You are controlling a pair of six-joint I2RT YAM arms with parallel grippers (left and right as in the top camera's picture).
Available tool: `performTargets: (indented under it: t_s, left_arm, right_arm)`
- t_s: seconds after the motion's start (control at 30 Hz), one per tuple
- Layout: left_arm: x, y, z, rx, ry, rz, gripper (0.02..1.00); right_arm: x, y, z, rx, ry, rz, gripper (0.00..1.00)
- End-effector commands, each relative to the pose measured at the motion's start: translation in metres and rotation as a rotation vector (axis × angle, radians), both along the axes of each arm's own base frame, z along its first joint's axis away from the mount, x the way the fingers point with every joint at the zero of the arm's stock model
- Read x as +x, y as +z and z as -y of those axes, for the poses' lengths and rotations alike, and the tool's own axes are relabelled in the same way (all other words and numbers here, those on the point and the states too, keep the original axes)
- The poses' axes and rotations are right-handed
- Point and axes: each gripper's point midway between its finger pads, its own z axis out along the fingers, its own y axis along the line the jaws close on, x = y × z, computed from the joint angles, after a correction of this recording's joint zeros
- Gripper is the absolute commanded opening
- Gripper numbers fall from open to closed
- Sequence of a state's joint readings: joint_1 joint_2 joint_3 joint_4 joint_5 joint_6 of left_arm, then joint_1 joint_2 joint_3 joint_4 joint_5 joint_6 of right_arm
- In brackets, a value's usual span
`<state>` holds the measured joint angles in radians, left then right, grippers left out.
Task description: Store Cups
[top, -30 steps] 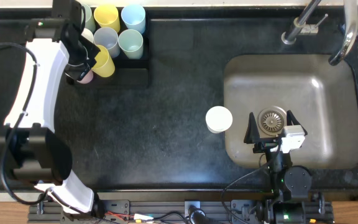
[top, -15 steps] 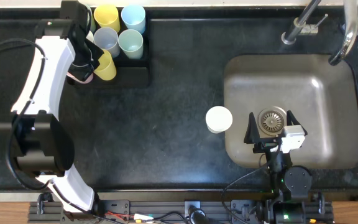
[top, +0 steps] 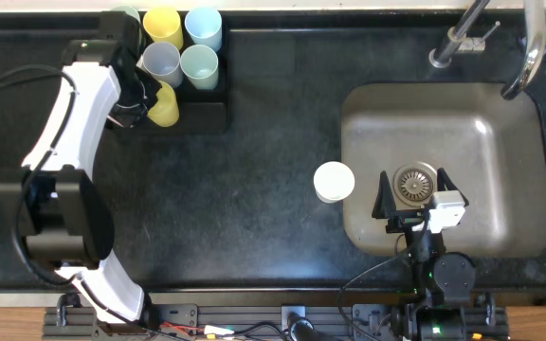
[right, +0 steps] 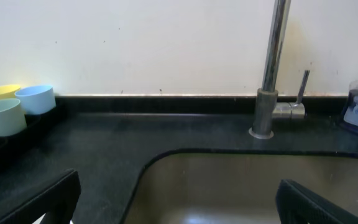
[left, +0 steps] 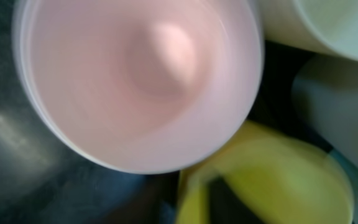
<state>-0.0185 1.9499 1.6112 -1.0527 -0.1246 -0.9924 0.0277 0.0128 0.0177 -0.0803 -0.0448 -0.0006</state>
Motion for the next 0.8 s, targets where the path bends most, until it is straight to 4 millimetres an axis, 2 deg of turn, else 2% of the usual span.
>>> performTargets:
  t_s: [0.03,0.17,0.3,0.37,0.5,0.57,0.67,0.8]
  left_arm:
    - [-0.006,-0.013,0.006,0.003,-0.006,-0.037,0.998]
    - [-0.006,-0.011,0.007,-0.005,-0.010,-0.032,0.998]
    - [-0.005,0.007,0.008,-0.012,-0.015,0.014,0.998]
    - [-0.006,0.023,0.008,-0.012,-0.016,0.052,0.998]
    - [-0.015,0.070,0.008,-0.015,-0.016,0.153,0.998]
    - [-0.028,0.098,0.008,-0.016,-0.016,0.201,0.998]
    - [-0.060,0.140,0.004,-0.007,-0.013,0.267,0.998]
    - [-0.131,0.190,-0.011,0.091,-0.065,0.331,0.998]
  right_arm:
    - [0.000,-0.003,-0.002,-0.003,0.008,0.002,0.998]
    - [0.000,-0.003,-0.002,-0.003,0.008,0.003,0.998]
    - [0.000,-0.003,-0.002,-0.003,0.007,0.003,0.998]
    - [0.000,-0.003,-0.002,-0.003,0.008,0.003,0.996]
    - [0.000,-0.003,-0.002,-0.003,0.008,0.002,0.996]
    - [0.000,-0.003,-0.002,-0.003,0.007,0.003,0.996]
    - [0.000,-0.003,-0.002,-0.003,0.008,0.003,0.998]
    - [0.000,-0.003,-0.002,-0.003,0.007,0.003,0.998]
